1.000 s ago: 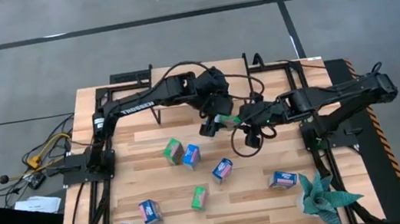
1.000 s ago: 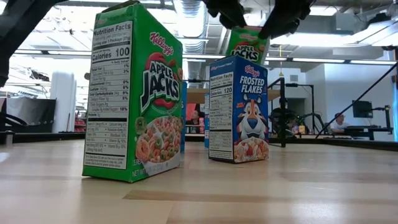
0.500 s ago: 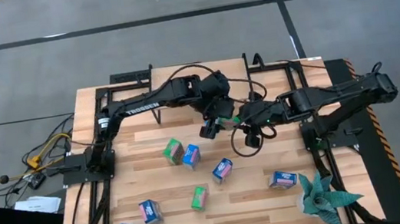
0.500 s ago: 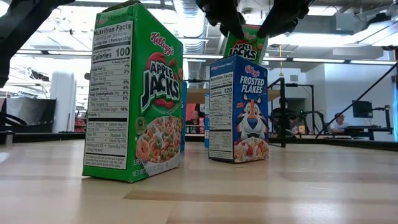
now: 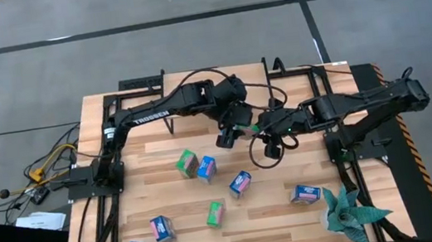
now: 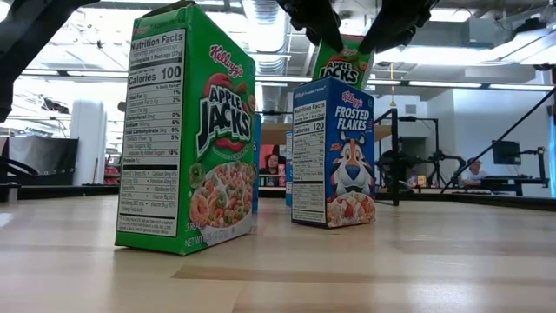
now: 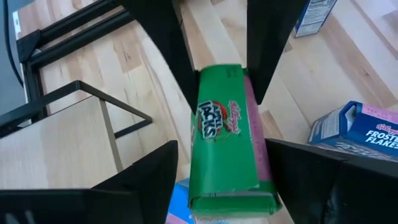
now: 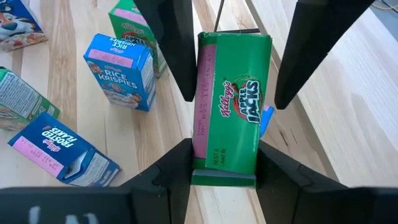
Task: Stack cereal on shelf
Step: Put the right green cereal box on the shelf
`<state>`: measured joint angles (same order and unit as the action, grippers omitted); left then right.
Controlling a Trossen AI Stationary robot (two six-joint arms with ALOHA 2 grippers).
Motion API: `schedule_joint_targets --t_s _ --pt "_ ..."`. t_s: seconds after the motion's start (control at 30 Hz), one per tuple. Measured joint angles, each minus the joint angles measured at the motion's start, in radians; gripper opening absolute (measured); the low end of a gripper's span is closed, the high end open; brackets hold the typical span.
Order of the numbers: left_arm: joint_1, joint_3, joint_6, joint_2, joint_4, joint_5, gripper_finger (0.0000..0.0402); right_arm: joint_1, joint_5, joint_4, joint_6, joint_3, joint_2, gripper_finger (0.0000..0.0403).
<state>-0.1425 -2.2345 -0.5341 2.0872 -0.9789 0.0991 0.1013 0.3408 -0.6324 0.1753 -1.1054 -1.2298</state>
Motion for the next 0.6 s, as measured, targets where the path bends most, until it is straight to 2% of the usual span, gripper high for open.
schedule_joint_targets --t_s 0.6 --pt "-0.001 0.000 0.016 0.000 -0.005 -0.022 0.0181 -0.014 0.003 0.001 0.011 0.000 0.000 0.0179"
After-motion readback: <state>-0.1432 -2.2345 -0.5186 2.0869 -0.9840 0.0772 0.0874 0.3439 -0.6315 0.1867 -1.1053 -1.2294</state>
